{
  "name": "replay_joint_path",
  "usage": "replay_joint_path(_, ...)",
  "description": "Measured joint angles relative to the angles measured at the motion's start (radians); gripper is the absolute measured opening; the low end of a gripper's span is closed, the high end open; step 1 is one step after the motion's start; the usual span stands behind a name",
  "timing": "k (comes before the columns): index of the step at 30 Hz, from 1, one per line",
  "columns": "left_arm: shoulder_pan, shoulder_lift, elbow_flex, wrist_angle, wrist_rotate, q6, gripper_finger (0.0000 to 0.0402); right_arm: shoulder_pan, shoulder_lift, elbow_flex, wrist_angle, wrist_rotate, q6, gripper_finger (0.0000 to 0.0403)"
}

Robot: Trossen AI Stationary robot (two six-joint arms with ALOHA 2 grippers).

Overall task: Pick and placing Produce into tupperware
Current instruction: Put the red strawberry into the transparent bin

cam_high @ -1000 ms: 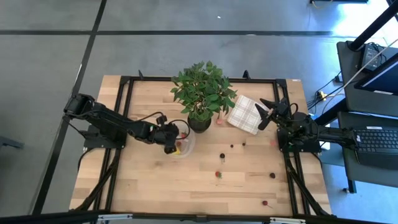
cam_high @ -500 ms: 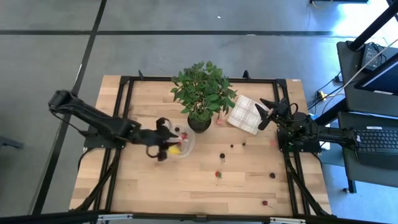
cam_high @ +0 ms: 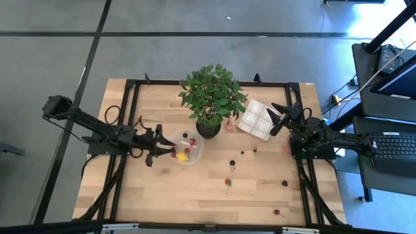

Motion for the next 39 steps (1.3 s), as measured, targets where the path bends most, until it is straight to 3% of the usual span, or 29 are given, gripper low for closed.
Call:
replay_joint_path(13, 0.010, -0.055, -0.036, 0.037, -0.003, 0.102, 0.0126, 0.000, 0.000, 0.000, 0.013, -0.003, 0.078, 0.0182)
replay_joint_path(20, 0.117, -0.174, -0.035, -0.007, -0.166, 0.190, 0.0126, 0.000, 0.000, 0.000, 0.014, -0.003, 0.079, 0.0182)
replay_joint_path(31, 0.374, -0.464, -0.035, -0.309, -0.160, 0.208, 0.0126, 0.000, 0.000, 0.000, -0.003, -0.003, 0.079, 0.0182)
replay_joint_path(39, 0.444, -0.652, -0.035, -0.402, -0.157, 0.263, 0.0126, 0.000, 0.000, 0.000, -0.004, -0.003, 0.078, 0.0182)
